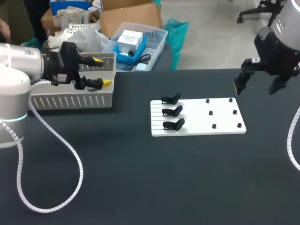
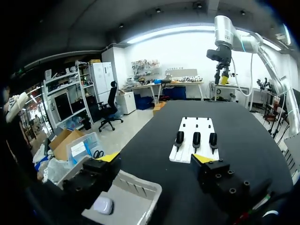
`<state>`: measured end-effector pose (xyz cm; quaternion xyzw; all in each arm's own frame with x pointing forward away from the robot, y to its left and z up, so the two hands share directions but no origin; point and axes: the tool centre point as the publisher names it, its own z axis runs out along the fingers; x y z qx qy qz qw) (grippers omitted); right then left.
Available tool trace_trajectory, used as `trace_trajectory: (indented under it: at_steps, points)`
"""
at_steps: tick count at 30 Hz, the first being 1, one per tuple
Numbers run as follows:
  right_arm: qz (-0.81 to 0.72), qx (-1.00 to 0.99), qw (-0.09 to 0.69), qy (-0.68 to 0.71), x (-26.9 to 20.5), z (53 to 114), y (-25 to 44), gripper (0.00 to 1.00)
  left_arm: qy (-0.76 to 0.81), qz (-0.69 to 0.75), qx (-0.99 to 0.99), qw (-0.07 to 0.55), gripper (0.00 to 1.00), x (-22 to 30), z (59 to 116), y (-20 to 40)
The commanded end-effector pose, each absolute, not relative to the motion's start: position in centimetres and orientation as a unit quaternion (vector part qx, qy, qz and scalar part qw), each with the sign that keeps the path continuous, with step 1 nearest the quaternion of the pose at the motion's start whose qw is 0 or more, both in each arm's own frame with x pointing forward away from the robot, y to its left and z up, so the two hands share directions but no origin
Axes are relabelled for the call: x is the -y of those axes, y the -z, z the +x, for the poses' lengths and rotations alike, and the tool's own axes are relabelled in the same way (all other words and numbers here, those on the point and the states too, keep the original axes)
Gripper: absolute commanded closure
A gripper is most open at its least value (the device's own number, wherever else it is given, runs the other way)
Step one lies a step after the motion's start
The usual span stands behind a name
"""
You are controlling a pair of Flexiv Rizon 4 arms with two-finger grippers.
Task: Pick up each earbud case from the left stands, insert the matching earbuds, close the lid, and place the case in the box.
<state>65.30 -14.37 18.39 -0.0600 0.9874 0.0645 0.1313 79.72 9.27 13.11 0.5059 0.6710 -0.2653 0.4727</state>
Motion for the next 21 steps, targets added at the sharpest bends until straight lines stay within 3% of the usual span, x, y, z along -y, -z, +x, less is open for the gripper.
trace_trajectory:
  at_steps: [1,21]
  points:
    - [-0.06,-0.987,0.132,-0.065,14.4,65.3,-18.4,0.0,0.283,0.517,-0.656,0.472,0.0,-7.9,77.8,-13.3]
    - [-0.06,-0.987,0.132,-0.065,14.4,65.3,-18.4,0.0,0.333,0.554,-0.639,0.416,0.0,-4.8,74.1,-13.9]
